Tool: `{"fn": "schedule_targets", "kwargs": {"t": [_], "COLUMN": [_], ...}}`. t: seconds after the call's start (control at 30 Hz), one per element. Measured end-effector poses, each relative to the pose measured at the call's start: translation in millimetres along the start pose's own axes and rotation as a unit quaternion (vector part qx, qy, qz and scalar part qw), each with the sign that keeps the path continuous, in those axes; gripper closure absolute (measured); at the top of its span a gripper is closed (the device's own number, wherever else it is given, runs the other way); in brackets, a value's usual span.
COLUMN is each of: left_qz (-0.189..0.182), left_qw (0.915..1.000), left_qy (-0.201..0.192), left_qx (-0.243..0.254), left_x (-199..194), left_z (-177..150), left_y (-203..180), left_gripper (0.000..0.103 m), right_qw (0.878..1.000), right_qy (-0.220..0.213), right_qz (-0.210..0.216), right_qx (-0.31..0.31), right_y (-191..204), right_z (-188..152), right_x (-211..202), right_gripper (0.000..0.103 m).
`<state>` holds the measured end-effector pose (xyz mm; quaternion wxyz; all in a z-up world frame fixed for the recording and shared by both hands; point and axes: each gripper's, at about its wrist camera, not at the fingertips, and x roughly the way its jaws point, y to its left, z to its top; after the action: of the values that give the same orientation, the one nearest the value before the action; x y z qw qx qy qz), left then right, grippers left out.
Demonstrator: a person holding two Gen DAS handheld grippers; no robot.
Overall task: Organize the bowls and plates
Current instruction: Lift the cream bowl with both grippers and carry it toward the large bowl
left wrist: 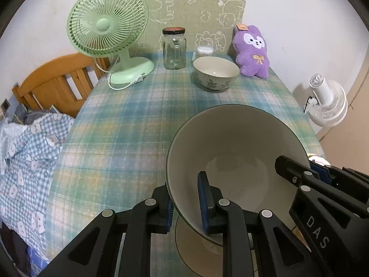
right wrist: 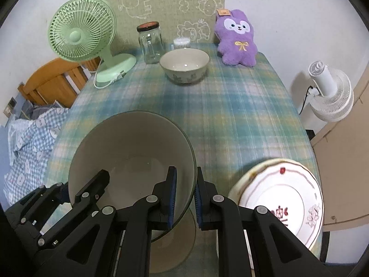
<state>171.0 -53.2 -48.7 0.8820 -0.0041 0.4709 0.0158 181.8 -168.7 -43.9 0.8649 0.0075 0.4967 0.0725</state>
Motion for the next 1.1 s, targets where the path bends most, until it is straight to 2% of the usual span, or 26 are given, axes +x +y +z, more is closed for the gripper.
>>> {"fn": "schedule_targets", "kwargs": {"t": [0.3,0.73,0.9,1.1], "left_qz": [0.0,0.011,0.009,0.009], "left_qw": [1.0,0.9996,0.9989,0.9991], "left_qy": [0.002,0.025,0.046,0.04], "left_qx": [-0.002,0.008,0.0,0.005], "left_x": [-8.1,2.5,11.8,10.5], "left_z": [-10.6,-32.1,-38.9,-41.3], "left_y": [-4.1,-12.3,-9.8,-11.2], "left_gripper": [0.087,0.087,0.086,0.086], "right_qw": [1.0,1.0,0.999,0.999], "right_qy": [0.001,0.029,0.042,0.043], "right_qz": [0.002,-0.004,-0.005,-0.007], "right_qx": [0.002,0.007,0.005,0.008], "right_y": [-4.6,-8.5,-6.8,-5.6], "right_z": [-10.4,-32.5,-37.8,-38.8], "right_x": [-6.6,8.8,16.7,19.8], "right_gripper": [0.086,0.086,0.086,0.086]}}
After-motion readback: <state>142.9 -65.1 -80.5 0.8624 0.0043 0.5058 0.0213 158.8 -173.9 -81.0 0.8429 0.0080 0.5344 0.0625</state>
